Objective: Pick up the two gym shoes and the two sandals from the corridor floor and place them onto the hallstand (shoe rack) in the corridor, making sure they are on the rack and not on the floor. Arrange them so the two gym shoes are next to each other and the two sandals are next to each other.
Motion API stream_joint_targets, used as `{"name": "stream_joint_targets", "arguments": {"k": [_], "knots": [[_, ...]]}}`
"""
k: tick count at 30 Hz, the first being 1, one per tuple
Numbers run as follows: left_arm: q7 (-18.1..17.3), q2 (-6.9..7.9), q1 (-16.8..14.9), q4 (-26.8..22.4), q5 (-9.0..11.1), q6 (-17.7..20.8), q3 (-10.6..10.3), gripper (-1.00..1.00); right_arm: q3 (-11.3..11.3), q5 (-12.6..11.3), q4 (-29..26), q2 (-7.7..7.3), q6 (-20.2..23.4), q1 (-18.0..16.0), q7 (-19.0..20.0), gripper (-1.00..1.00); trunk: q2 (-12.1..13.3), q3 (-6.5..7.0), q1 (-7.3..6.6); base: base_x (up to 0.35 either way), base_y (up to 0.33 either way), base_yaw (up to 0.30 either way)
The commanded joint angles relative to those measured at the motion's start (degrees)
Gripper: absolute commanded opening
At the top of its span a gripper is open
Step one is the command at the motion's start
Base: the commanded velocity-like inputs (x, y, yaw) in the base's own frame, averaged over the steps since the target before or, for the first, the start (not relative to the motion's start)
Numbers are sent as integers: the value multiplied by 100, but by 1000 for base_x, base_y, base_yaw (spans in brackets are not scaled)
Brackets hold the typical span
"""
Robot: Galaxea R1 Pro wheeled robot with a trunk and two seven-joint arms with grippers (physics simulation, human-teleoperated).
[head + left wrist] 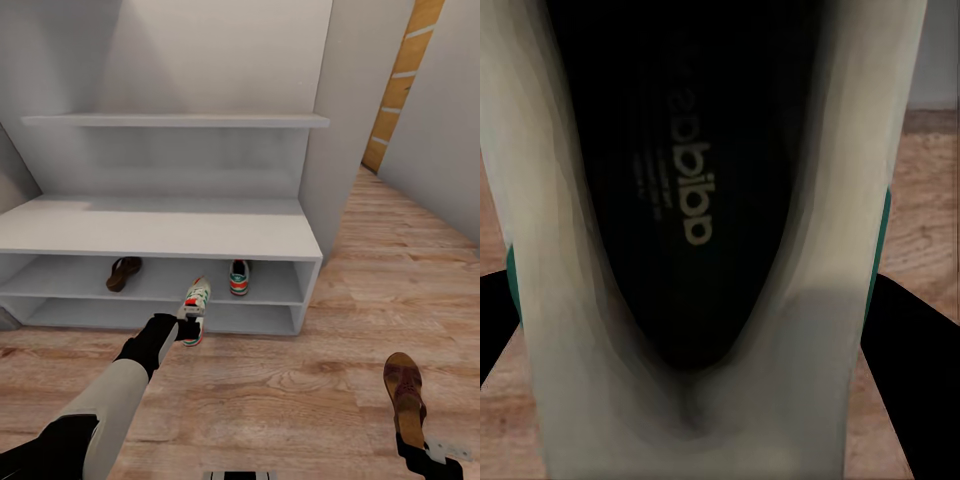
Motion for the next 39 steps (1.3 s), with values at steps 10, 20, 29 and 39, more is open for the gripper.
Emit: {"name": "stream_joint_targets", "arguments": {"k": [10, 20, 29, 39], "knots": [[-52, -3, 2, -10, -60, 24, 41, -100, -42, 16, 7, 1, -16, -6, 29, -100, -2, -5, 2, 149, -32, 0], [-49, 2, 3, -10, -60, 26, 42, -100, -40, 16, 7, 1, -16, -10, 29, -100, -2, -5, 2, 249, -1, 0], [-49, 2, 0, -10, -61, 19, 45, -100, -44, 16, 7, 1, -16, -9, 29, -100, -2, -5, 2, 108, -5, 0], [-48, 12, 7, -10, -63, 12, 41, -100, -43, 16, 7, 1, -16, -7, 29, -100, -2, -5, 2, 164, -26, 0]]}}
